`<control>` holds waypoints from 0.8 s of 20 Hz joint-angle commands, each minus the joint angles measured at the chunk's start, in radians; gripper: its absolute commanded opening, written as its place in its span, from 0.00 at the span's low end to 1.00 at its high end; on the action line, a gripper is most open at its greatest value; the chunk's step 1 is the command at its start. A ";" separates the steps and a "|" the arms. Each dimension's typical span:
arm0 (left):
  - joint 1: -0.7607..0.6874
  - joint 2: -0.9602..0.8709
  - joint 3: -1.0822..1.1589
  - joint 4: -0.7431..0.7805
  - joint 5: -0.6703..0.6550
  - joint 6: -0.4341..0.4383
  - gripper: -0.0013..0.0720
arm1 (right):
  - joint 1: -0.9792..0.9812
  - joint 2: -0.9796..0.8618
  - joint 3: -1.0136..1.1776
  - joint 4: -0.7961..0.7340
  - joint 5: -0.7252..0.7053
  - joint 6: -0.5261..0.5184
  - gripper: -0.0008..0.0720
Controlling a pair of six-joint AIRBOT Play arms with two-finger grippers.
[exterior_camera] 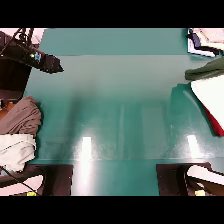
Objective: Fold the shirts.
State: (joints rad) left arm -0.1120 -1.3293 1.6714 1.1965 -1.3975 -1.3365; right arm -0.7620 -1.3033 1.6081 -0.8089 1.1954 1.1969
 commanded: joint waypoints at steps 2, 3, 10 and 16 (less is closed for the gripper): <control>0.000 0.000 0.000 0.000 -0.006 0.002 0.06 | -0.003 0.010 0.031 -0.189 0.104 0.060 0.03; 0.000 0.000 0.000 0.000 -0.008 0.002 0.05 | -0.002 0.016 0.031 -0.246 0.120 0.075 0.03; 0.000 0.000 0.000 0.000 -0.008 0.010 0.06 | -0.003 0.041 0.029 -0.631 0.242 0.219 0.03; 0.000 0.000 0.000 0.000 -0.009 0.012 0.06 | -0.003 0.041 0.029 -0.828 0.329 0.315 0.11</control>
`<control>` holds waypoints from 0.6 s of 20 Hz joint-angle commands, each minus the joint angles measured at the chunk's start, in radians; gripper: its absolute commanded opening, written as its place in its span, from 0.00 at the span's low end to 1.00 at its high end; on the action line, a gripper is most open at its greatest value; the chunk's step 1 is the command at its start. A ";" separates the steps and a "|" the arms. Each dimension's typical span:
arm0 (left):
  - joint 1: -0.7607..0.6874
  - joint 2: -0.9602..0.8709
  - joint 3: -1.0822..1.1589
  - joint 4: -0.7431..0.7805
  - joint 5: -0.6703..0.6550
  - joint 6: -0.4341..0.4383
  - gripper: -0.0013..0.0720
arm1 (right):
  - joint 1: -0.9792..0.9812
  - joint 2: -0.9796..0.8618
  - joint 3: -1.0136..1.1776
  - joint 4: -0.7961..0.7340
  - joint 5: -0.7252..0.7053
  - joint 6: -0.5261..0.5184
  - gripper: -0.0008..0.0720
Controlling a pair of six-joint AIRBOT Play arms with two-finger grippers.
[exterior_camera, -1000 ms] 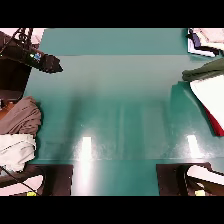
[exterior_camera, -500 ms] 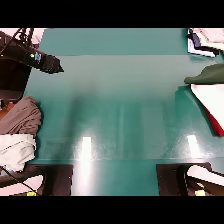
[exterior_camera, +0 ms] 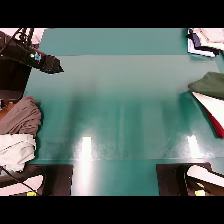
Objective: Fold the shirts.
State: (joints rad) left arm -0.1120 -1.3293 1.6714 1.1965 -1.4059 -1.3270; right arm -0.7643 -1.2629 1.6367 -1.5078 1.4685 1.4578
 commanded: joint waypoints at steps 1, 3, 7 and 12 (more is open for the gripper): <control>0.000 0.000 0.000 0.000 -0.001 0.013 0.06 | -0.004 0.001 0.000 -0.161 0.066 0.055 0.34; 0.000 0.000 0.000 0.000 -0.003 0.024 0.06 | -0.030 0.001 0.001 -0.168 0.085 0.056 0.63; 0.000 0.000 -0.009 0.000 -0.011 0.025 0.06 | -0.075 0.001 0.001 -0.120 0.123 0.089 0.63; 0.000 0.000 -0.016 0.000 0.001 0.024 0.06 | 0.005 0.001 0.001 0.361 0.135 0.089 0.63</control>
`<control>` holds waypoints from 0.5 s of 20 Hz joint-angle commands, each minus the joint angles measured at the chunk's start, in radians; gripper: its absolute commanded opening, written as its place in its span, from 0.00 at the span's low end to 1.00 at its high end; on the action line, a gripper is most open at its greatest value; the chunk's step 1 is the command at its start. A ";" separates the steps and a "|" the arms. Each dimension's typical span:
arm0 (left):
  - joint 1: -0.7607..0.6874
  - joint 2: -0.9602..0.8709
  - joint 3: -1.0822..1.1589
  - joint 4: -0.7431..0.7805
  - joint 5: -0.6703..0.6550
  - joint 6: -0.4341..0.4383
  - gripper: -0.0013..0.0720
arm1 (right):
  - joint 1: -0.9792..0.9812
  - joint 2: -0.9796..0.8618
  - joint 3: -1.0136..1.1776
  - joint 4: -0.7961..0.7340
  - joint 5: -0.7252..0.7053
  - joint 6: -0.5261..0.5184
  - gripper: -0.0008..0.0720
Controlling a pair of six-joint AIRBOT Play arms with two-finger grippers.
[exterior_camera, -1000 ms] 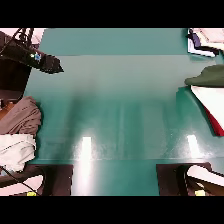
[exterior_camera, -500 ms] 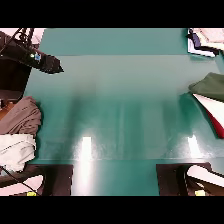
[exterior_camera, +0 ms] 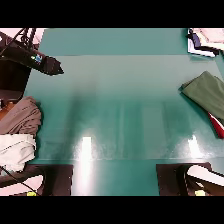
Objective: Fold the shirts.
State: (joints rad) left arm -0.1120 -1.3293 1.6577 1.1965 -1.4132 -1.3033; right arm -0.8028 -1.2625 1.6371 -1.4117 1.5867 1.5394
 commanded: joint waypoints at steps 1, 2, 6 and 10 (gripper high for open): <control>0.000 0.001 -0.002 0.000 0.005 0.000 0.06 | 0.087 0.000 0.000 0.339 0.021 0.007 0.63; 0.000 0.001 -0.002 -0.001 -0.002 -0.006 0.06 | 0.140 0.000 0.000 0.394 0.020 0.007 0.63; 0.000 0.001 -0.002 -0.001 0.028 -0.006 0.06 | 0.412 0.000 0.000 0.451 0.003 0.007 0.63; 0.000 0.001 -0.002 0.000 0.053 -0.006 0.06 | 0.662 0.000 0.001 0.450 -0.045 0.004 0.19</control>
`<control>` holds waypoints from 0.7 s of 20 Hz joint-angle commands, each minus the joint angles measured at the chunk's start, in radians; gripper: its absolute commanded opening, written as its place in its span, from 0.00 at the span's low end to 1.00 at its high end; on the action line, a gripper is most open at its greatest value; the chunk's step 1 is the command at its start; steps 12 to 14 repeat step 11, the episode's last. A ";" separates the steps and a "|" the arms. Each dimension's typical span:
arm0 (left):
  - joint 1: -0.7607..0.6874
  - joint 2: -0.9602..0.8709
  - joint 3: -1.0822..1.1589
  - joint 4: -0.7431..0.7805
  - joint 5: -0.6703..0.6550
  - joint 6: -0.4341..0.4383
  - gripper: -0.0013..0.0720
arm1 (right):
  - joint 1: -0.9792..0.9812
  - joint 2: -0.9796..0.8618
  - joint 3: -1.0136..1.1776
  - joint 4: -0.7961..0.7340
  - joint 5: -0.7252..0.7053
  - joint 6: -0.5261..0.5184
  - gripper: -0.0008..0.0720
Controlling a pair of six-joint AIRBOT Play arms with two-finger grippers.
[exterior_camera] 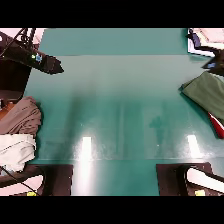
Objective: Fold the shirts.
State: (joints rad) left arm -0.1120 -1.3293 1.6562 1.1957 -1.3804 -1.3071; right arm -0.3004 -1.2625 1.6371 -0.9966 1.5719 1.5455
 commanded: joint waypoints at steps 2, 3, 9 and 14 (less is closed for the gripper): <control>0.000 0.001 0.000 0.000 0.020 -0.002 0.06 | 0.251 0.000 0.001 0.028 -0.035 -0.003 0.03; 0.000 0.001 0.000 0.000 0.020 -0.002 0.06 | 0.285 0.000 0.001 0.026 -0.035 -0.004 0.03; 0.000 0.001 0.000 0.000 0.020 -0.002 0.06 | 0.356 0.000 0.001 0.028 -0.031 -0.004 0.03; 0.000 0.001 0.000 0.000 0.020 -0.002 0.06 | 0.354 0.000 0.001 0.027 -0.023 -0.004 0.03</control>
